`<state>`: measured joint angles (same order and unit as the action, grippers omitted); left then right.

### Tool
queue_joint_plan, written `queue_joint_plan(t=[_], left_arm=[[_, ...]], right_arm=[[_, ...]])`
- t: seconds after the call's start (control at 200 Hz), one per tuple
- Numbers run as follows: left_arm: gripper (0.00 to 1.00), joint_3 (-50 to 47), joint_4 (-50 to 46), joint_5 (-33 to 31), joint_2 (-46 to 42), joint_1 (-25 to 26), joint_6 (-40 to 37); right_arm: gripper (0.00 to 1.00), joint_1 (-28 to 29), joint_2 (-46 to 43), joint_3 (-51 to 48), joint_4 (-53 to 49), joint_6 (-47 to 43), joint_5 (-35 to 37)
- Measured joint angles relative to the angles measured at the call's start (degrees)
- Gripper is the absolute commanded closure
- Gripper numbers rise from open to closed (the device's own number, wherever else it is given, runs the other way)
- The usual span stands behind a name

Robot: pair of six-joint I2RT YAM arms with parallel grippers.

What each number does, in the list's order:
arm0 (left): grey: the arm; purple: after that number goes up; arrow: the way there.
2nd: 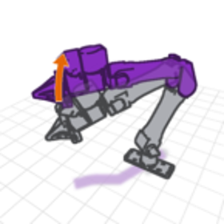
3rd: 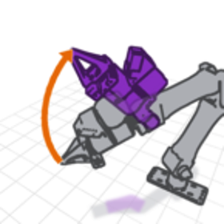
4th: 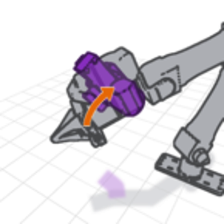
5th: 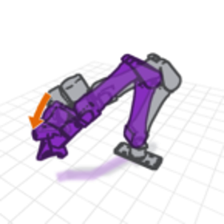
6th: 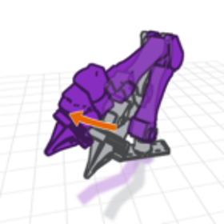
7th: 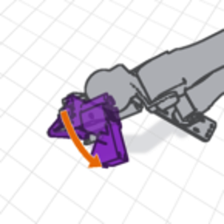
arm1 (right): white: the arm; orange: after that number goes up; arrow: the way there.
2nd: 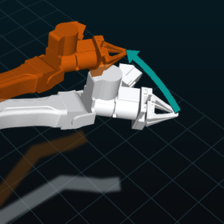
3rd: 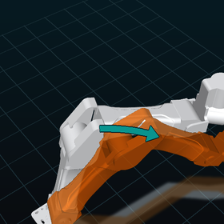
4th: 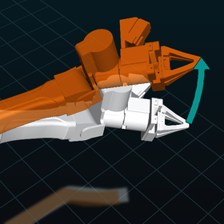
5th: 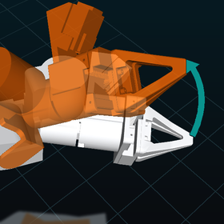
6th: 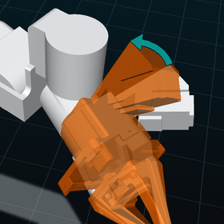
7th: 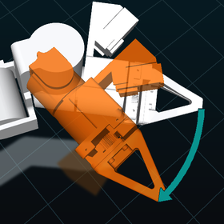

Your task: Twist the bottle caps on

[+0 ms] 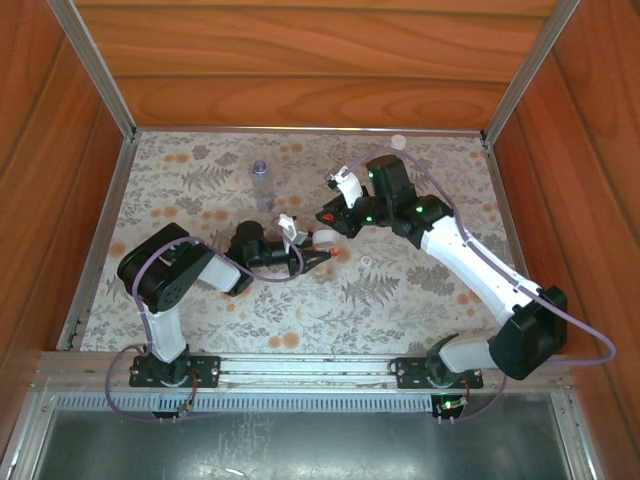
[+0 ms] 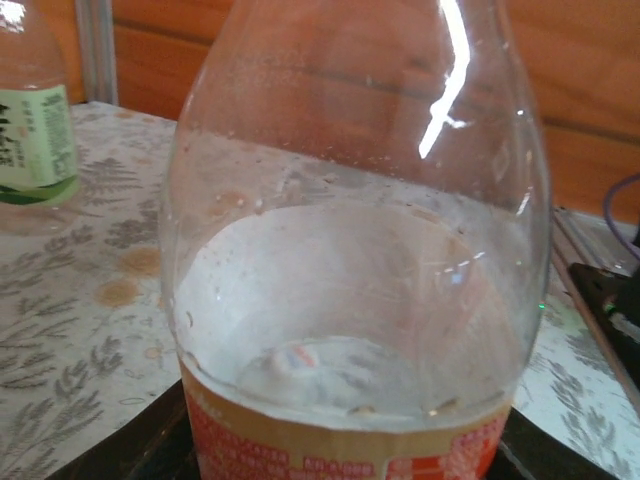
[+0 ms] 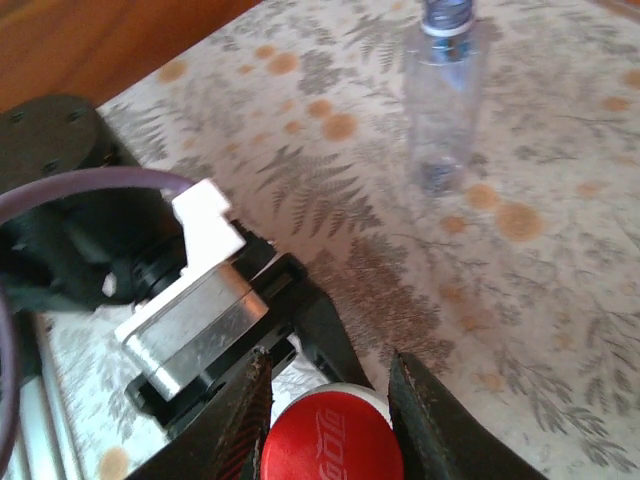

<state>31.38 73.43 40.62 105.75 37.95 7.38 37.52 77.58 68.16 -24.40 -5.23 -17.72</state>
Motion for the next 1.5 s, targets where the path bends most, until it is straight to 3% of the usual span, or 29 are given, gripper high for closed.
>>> queue_joint_plan(t=[0.165, 0.37, 0.525, 0.615, 0.82, 0.915, 1.15, 1.314, 1.499], left_arm=[[0.49, -0.3, -0.2, -6.6, -0.6, 1.3, -0.6], [0.49, -0.5, -1.6, -12.0, -1.7, 3.0, -1.5], [0.49, -0.5, -2.4, -12.8, -2.2, 3.1, -1.6], [0.49, -0.5, -2.6, -13.1, -2.3, 3.2, -1.8], [0.49, -0.8, -2.4, -12.1, -2.3, 2.6, -2.3], [0.49, -1.0, -2.1, -9.4, -2.3, 2.2, -2.9], [0.49, -1.0, -2.5, -0.2, -2.2, 1.4, -3.6], [0.49, -0.9, -2.5, 5.3, -1.8, 1.1, -3.9], [0.49, -0.4, -2.5, 9.3, -1.3, 0.7, -3.9]], right_arm=[[0.74, 8.9, -0.3, 0.0, 1.7, 10.1, 20.9], [0.71, 16.7, 2.5, 3.4, -2.2, 22.3, 41.8], [0.66, 19.1, 4.9, 6.1, -5.2, 27.1, 49.4], [0.55, 19.2, 5.2, 6.6, -6.3, 27.7, 50.6], [0.37, 18.3, 3.3, 3.8, -6.0, 19.7, 42.3], [0.34, 16.3, -0.9, 0.8, -2.6, 15.7, 36.3], [0.39, 7.3, -11.9, -7.5, 3.6, 6.3, 13.9], [0.46, 2.0, -11.6, -7.0, 2.0, -1.7, 0.8], [0.47, -0.9, -7.3, -4.3, -2.2, -9.7, -9.3]])
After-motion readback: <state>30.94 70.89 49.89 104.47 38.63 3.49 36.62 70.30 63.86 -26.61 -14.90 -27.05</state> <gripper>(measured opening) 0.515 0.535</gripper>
